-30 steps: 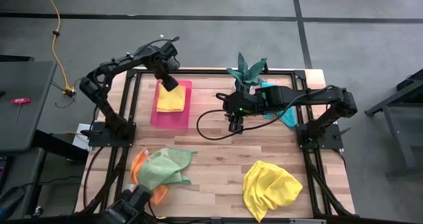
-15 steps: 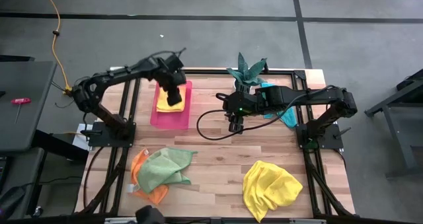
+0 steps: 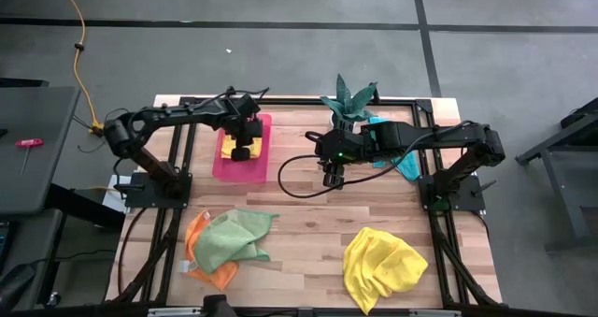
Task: Fold microfiber towels
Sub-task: Put the folded yellow microfiber towel into the pink bin
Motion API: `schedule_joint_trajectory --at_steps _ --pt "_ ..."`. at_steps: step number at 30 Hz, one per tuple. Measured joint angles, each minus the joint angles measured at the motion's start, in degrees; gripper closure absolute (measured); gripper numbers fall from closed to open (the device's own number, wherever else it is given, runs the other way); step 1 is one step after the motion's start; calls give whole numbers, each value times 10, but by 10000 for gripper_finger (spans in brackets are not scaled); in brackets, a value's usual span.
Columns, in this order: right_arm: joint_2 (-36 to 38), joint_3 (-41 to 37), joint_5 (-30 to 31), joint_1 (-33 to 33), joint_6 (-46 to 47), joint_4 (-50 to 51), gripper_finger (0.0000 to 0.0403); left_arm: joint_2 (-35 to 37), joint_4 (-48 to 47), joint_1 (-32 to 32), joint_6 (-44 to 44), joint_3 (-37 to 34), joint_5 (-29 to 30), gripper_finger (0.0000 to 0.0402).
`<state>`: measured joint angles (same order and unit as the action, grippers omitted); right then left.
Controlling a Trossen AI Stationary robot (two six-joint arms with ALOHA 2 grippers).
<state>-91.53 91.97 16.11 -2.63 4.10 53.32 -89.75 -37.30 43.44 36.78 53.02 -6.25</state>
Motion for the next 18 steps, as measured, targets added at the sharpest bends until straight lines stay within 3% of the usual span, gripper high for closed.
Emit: schedule_joint_trajectory --at_steps 11,18 --pt "0 0 0 0 21 0 217 -70 14 -9 24 0 36 402" --pt "0 0 0 0 20 0 217 -71 37 -35 6 0 19 402"
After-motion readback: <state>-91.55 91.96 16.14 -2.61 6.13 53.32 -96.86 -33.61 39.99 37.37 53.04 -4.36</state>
